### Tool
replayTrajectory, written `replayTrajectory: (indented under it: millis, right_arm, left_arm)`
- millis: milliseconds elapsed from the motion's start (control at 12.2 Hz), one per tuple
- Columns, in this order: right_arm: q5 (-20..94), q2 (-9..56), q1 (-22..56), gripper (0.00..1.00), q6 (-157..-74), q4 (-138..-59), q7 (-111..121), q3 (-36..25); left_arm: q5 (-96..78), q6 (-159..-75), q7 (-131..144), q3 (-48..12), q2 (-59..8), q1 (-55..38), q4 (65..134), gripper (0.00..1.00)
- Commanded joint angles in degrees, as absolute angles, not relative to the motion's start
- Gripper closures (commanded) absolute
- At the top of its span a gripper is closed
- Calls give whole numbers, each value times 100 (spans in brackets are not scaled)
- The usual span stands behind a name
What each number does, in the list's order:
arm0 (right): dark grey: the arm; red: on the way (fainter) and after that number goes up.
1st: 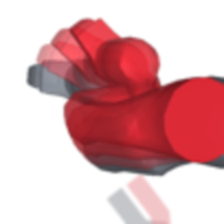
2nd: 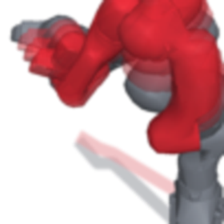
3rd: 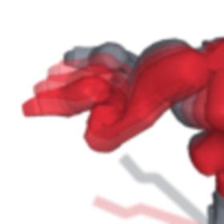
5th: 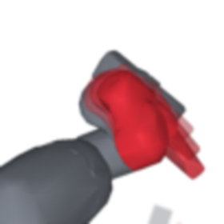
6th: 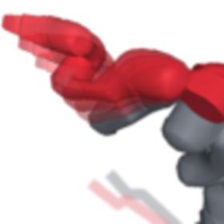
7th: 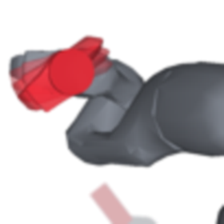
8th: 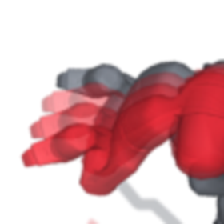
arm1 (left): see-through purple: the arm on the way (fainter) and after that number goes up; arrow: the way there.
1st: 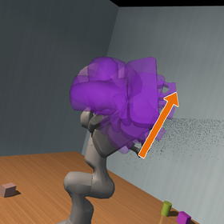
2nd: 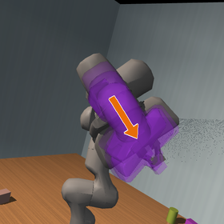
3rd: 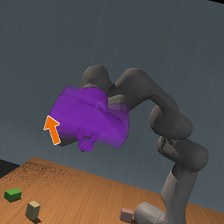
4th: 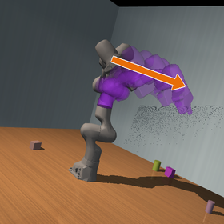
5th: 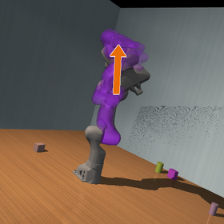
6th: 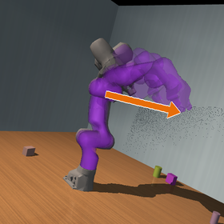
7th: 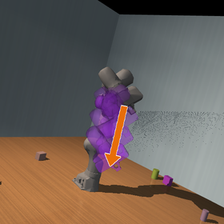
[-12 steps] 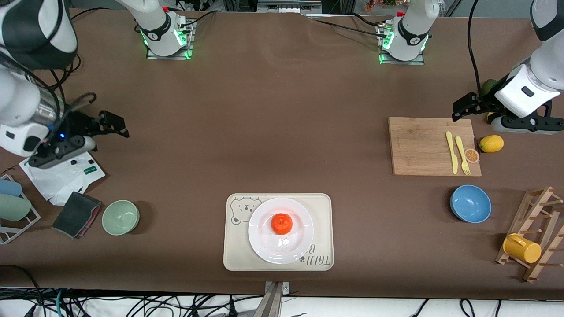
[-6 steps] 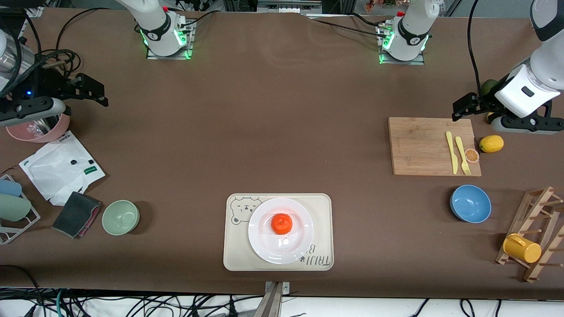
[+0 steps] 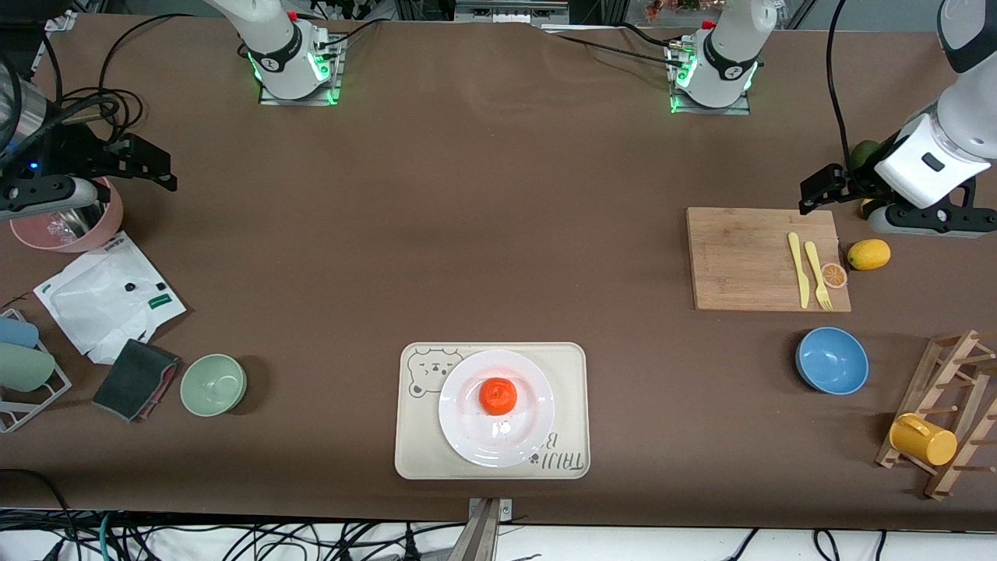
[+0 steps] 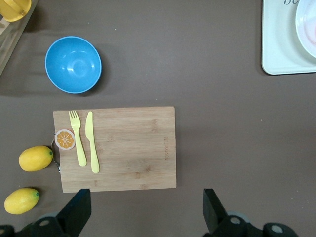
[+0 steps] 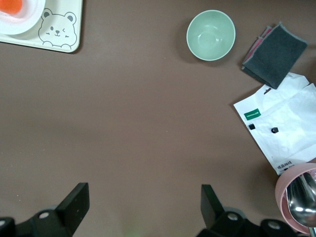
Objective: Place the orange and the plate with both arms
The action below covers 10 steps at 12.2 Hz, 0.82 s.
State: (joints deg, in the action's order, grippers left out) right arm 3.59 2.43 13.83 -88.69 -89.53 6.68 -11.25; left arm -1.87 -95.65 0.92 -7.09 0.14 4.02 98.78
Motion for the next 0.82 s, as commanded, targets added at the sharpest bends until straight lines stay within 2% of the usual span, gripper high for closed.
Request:
replayTrajectory:
  millis: [0,740]
  right_arm:
    - [299,185,1397,0,-8886,-9018,685,-1160]
    - [299,343,1424,0,-8719,-8710,773,-1134]
  left_arm:
    - [-343,-9483,79,-756,-9,422,9791,0]
    - [-343,-9483,79,-765,-9,422,9782,0]
